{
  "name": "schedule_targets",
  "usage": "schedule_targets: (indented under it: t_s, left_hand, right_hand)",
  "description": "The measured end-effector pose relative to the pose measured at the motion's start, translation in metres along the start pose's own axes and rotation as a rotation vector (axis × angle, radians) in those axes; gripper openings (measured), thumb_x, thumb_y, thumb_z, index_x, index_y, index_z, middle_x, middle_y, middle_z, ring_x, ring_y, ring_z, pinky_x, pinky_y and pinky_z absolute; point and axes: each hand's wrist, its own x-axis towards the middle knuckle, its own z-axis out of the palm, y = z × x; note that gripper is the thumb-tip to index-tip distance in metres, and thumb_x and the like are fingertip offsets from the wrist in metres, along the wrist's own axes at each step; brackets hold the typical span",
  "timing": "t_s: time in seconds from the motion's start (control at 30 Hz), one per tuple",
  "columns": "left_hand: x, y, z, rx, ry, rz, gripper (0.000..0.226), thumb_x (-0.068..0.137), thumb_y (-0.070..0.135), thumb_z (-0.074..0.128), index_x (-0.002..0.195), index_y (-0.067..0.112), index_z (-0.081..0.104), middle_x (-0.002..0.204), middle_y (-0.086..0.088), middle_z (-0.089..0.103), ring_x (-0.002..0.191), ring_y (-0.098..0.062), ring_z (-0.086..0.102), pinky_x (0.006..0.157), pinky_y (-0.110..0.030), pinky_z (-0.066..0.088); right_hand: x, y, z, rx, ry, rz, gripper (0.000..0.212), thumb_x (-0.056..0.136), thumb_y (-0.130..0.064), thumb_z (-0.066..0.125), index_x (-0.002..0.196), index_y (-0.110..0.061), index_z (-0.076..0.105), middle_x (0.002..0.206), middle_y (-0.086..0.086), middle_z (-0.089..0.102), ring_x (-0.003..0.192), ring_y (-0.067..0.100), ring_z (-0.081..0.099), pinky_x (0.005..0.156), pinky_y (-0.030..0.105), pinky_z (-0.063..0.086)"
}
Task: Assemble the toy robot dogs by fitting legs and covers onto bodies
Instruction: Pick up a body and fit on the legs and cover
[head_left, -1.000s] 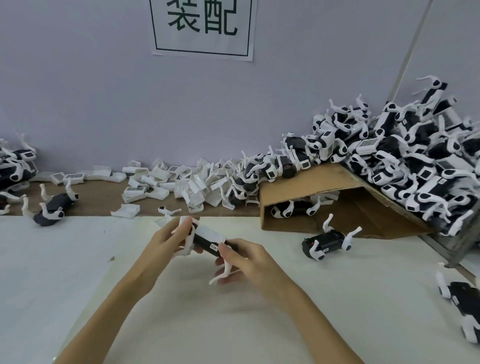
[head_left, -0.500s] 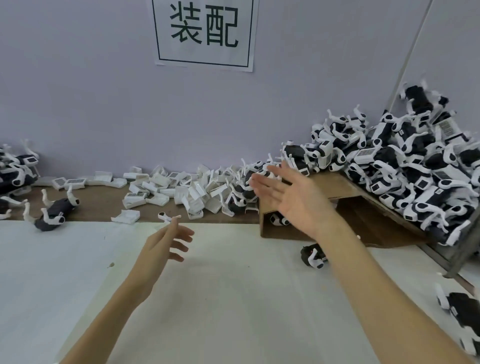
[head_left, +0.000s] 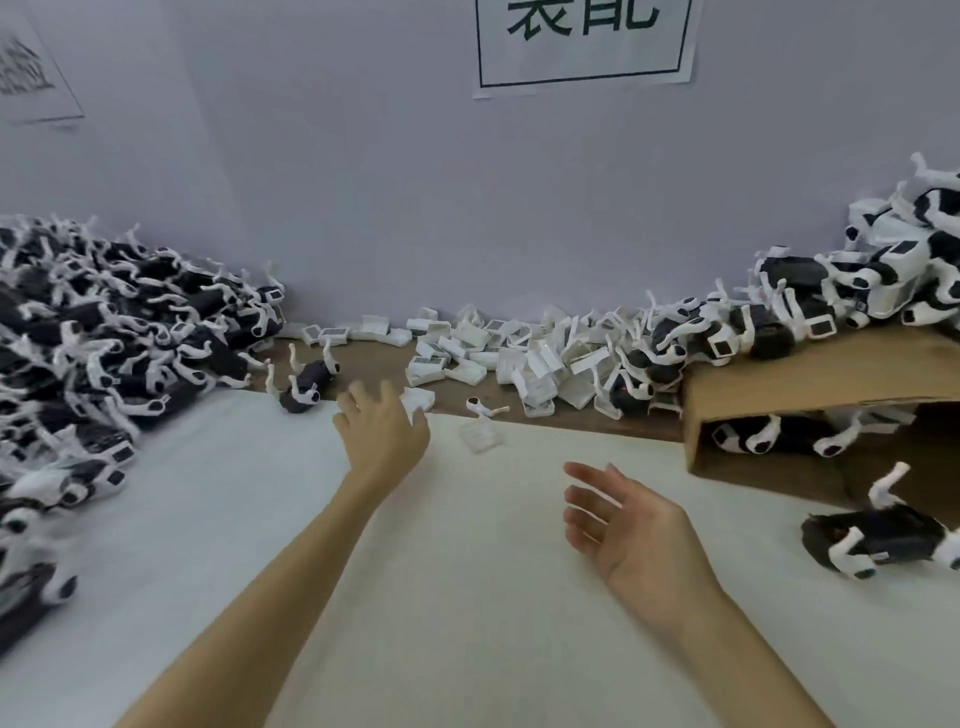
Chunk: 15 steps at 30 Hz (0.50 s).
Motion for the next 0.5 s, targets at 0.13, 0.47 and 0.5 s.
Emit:
schedule_targets:
  t_s: [0.13,0.47,0.5]
  left_hand:
    - [0.062,-0.059,-0.012,0.413,-0.044,-0.035,0.047,0.104,0.025,0.050,0.151,0.022,0.044,0.169,-0.021,0.012,0.154,-0.049,0.012,0.118,-0.069,0.022]
    - [0.080,-0.087,-0.028,0.034,0.011,0.169,0.018,0.093,-0.005,0.068,0.110,0.000,0.071,0.113,-0.018,0.048,0.097,-0.045,0.058,0.083,-0.046,0.046]
    - [0.070,-0.076,-0.030,-0.007,0.052,0.232,0.016,0.093,-0.006,0.068,0.108,0.000,0.072,0.110,-0.016,0.050,0.092,-0.043,0.058,0.080,-0.045,0.046]
  right_hand:
    - [0.004,0.000,-0.004,0.000,-0.027,0.003,0.041,0.094,-0.035,0.063,0.116,-0.003,0.078,0.093,0.013,0.069,0.076,0.023,0.067,0.069,0.032,0.060]
    - [0.007,0.000,-0.006,-0.004,-0.053,0.022,0.043,0.092,-0.036,0.064,0.116,-0.003,0.078,0.091,0.013,0.067,0.075,0.023,0.065,0.070,0.033,0.057]
    - [0.006,-0.001,-0.005,0.000,-0.052,0.018,0.043,0.092,-0.036,0.064,0.116,-0.003,0.078,0.091,0.013,0.067,0.075,0.023,0.064,0.072,0.033,0.056]
